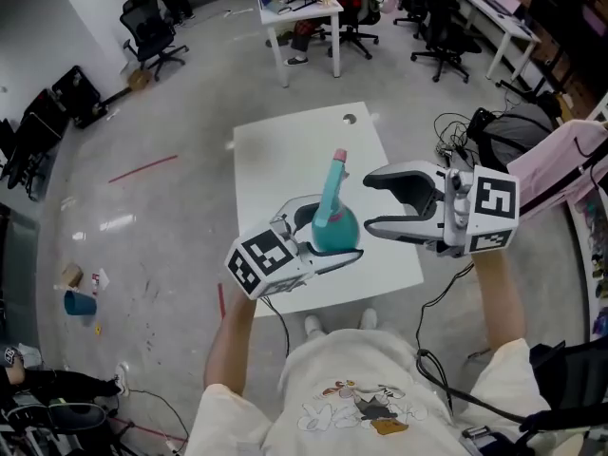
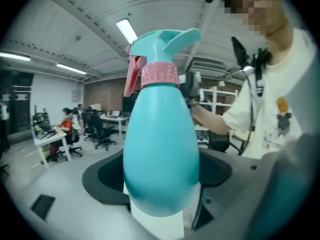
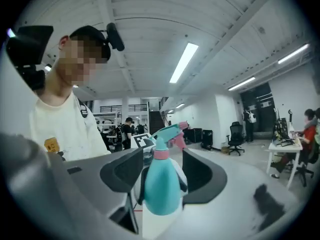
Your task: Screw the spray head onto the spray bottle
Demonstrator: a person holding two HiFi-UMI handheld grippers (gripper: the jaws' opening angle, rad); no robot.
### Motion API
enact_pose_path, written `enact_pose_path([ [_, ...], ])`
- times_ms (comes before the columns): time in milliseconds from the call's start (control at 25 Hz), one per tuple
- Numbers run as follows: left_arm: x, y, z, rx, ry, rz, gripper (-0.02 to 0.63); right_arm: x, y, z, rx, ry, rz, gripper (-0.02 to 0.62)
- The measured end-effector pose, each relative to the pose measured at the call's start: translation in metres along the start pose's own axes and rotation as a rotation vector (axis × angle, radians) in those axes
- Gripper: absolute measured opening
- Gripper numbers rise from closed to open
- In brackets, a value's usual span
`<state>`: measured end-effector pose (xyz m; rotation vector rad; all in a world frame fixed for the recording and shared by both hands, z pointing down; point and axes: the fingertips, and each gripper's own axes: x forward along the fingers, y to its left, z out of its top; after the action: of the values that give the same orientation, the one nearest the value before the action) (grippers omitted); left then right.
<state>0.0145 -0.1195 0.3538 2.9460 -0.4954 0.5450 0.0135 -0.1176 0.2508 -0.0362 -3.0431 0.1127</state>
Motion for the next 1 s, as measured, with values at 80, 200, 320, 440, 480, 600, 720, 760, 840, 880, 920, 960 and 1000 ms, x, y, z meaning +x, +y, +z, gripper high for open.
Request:
enact_pose_path([
  [80, -0.01, -0.018, -0.001, 0.065, 0.004, -0.137, 0.405, -0.006, -0.004, 0.003, -0.041, 0.027, 0.036, 0.247],
  [200, -0.015, -0.045, 0.0, 0.151, 0.016, -0.299, 0.405, 0.0, 0.002, 0.0, -0.096, 0.084, 0.132, 0.32],
  [320, -0.009, -0.065, -0.007, 0.192, 0.055, -0.393, 0.405, 0.014, 0.029, -0.004, -0.096, 0.081, 0.294, 0.324],
  [440, -0.001, -0.077, -0.014, 0.208, 0.088, -0.423, 0.405, 0.028, 0.05, -0.018, -0.123, 0.119, 0.391, 0.322],
  [480, 0.001, -0.078, -0.016, 0.209, 0.092, -0.426, 0.405, 0.031, 0.056, -0.023, -0.129, 0.128, 0.418, 0.321],
  [600, 0.0, -0.077, -0.017, 0.199, 0.089, -0.429, 0.405, 0.034, 0.066, -0.028, -0.141, 0.134, 0.47, 0.281],
  [720, -0.009, -0.066, -0.012, 0.184, 0.083, -0.42, 0.405, 0.039, 0.061, -0.017, -0.126, 0.115, 0.474, 0.141],
  [760, -0.011, -0.062, -0.011, 0.181, 0.084, -0.412, 0.405, 0.041, 0.06, -0.015, -0.124, 0.114, 0.468, 0.14],
  [840, -0.007, -0.061, -0.014, 0.177, 0.087, -0.388, 0.405, 0.04, 0.058, -0.018, -0.131, 0.113, 0.452, 0.138],
  [880, -0.003, -0.061, -0.016, 0.172, 0.089, -0.368, 0.405, 0.038, 0.058, -0.022, -0.138, 0.111, 0.442, 0.137],
  [920, 0.001, -0.061, -0.018, 0.163, 0.092, -0.342, 0.405, 0.035, 0.057, -0.026, -0.141, 0.108, 0.427, 0.137],
  [960, 0.004, -0.059, -0.02, 0.146, 0.096, -0.31, 0.405, 0.034, 0.055, -0.029, -0.137, 0.106, 0.406, 0.137],
  [1000, 0.006, -0.054, -0.02, 0.124, 0.098, -0.274, 0.405, 0.033, 0.05, -0.03, -0.128, 0.104, 0.378, 0.135],
])
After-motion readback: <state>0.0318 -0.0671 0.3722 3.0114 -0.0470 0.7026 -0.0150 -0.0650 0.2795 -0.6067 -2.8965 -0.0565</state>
